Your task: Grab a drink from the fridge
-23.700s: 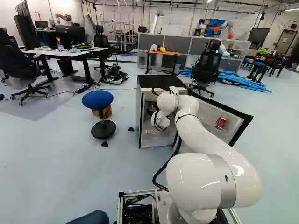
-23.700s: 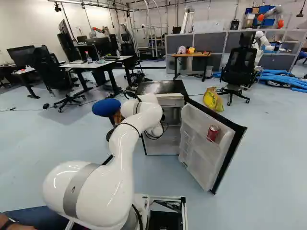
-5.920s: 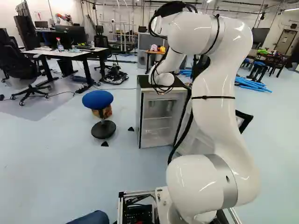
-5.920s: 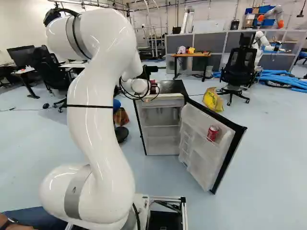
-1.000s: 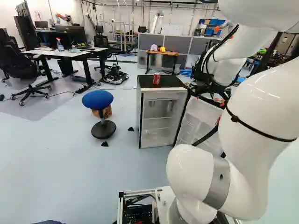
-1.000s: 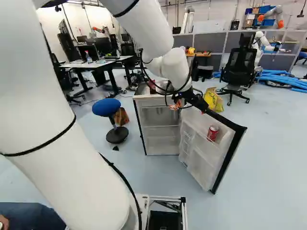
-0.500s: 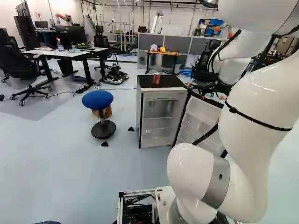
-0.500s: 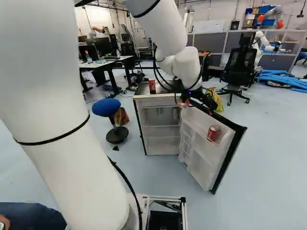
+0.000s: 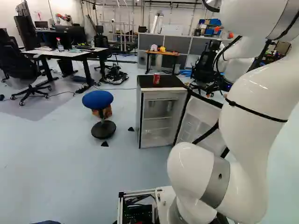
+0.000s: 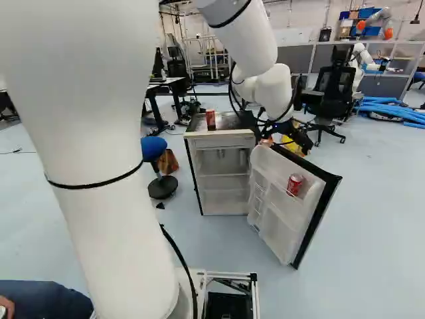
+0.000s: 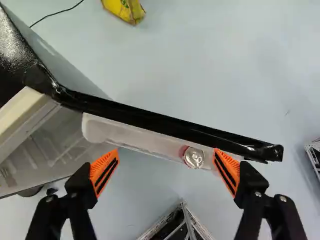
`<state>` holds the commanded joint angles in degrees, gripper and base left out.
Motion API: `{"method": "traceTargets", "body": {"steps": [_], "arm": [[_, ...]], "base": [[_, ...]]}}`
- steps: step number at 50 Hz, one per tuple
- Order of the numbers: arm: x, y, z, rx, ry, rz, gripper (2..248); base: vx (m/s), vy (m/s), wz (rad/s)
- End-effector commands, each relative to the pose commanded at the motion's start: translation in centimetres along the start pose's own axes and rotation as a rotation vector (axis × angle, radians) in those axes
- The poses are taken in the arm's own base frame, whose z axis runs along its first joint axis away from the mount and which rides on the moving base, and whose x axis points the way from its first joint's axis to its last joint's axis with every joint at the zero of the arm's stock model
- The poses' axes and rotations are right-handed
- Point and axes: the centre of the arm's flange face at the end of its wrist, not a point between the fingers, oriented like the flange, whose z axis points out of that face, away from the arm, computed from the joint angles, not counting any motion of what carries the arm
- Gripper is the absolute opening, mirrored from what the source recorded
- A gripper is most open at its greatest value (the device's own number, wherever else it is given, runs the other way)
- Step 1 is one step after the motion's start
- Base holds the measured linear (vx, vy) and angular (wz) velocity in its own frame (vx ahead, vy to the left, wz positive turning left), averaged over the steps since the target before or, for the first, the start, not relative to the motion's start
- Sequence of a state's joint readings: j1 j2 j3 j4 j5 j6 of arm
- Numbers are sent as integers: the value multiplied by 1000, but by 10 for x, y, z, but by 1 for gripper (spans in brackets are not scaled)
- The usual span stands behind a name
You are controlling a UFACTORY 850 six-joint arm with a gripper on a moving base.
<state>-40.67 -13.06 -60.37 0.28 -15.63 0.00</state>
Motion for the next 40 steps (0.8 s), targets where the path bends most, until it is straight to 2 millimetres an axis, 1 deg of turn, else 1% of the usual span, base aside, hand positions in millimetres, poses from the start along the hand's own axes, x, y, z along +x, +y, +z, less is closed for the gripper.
{"method": "traceTargets", "body": {"steps": [23,40], "arm": [[37,18,25,-17,21,26,247],[61,32,44,-27,2,44,247]], "base": [[0,0,0],[0,0,0]]}}
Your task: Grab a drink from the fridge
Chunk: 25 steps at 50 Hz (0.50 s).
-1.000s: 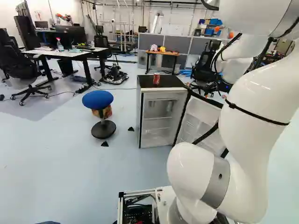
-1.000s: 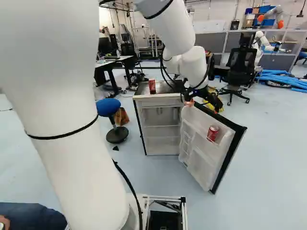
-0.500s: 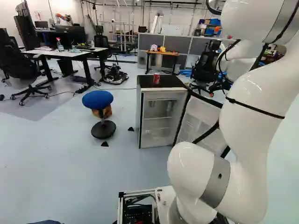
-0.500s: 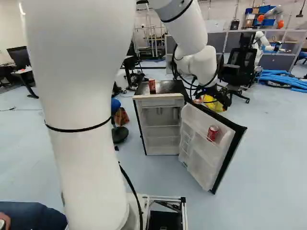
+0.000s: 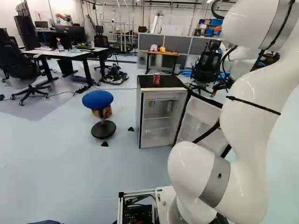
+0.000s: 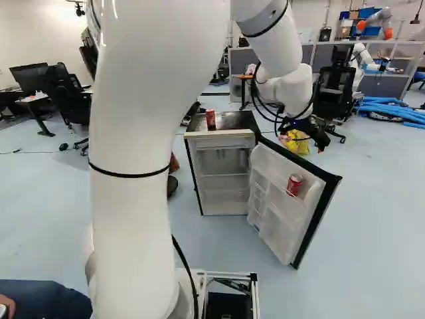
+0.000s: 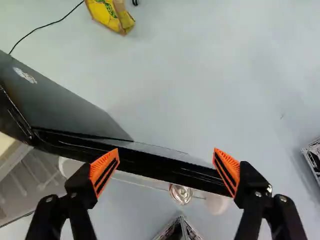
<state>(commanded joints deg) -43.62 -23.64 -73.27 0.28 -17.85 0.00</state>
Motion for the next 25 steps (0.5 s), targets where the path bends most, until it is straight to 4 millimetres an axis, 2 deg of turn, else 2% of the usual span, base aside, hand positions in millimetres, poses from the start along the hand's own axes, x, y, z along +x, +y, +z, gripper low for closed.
{"method": "traceTargets", "body": {"steps": [25], "arm": [[33,11,29,-8,-43,15,247]], "base": [[0,0,0]]}}
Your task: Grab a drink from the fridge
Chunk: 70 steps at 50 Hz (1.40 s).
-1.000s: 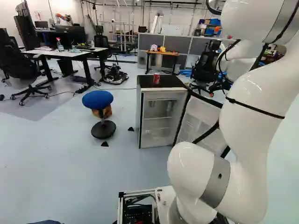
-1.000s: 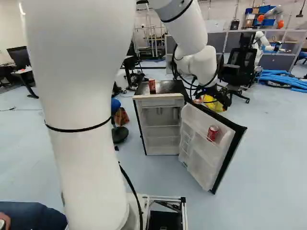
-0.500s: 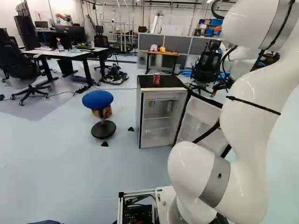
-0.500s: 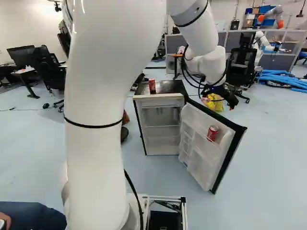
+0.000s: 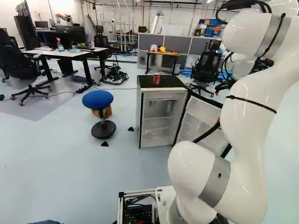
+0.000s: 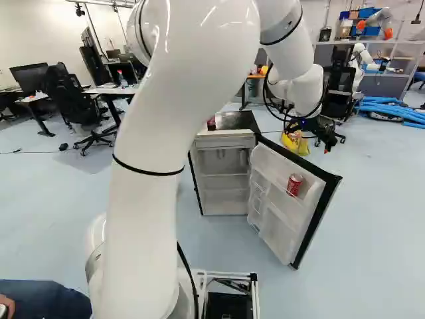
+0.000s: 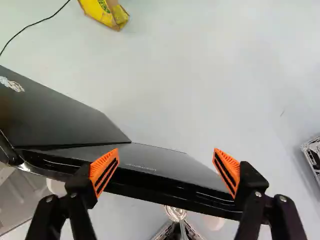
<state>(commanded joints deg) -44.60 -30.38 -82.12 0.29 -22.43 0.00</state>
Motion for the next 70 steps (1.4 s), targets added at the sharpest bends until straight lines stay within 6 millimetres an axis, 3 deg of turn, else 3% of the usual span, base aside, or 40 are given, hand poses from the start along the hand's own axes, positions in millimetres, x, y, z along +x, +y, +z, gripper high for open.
{"method": "traceTargets", "body": {"steps": [38,70], "arm": [[42,8,41,21,-90,64,247],[32,10,87,19,-140,66,247]], "base": [[0,0,0],[0,0,0]]}}
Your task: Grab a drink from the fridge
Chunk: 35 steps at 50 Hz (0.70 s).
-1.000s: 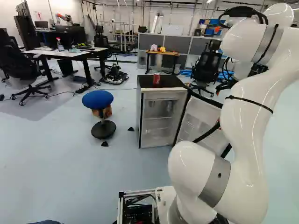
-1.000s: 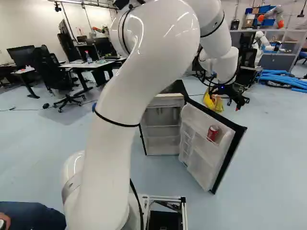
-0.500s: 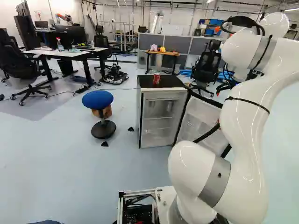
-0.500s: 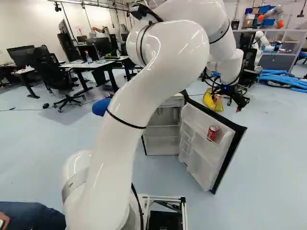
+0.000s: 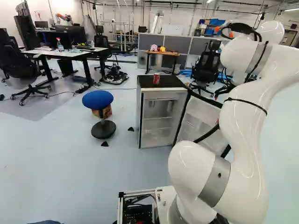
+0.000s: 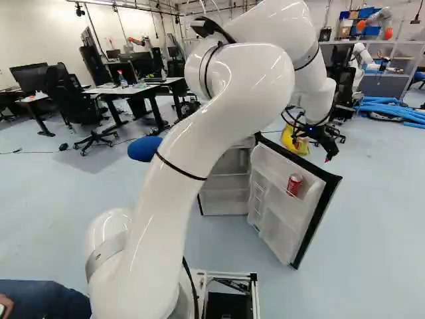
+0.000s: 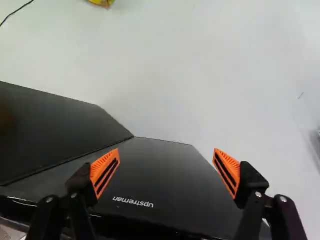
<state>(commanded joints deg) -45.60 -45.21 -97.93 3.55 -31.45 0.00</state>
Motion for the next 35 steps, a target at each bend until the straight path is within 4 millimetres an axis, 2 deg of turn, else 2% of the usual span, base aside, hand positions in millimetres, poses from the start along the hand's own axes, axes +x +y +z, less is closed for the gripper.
{"method": "traceTargets", "body": {"steps": [12,35], "arm": [[-3,1,18,-1,-19,1,247],[-5,2,16,-2,-23,2,247]], "base": [[0,0,0],[0,0,0]]}}
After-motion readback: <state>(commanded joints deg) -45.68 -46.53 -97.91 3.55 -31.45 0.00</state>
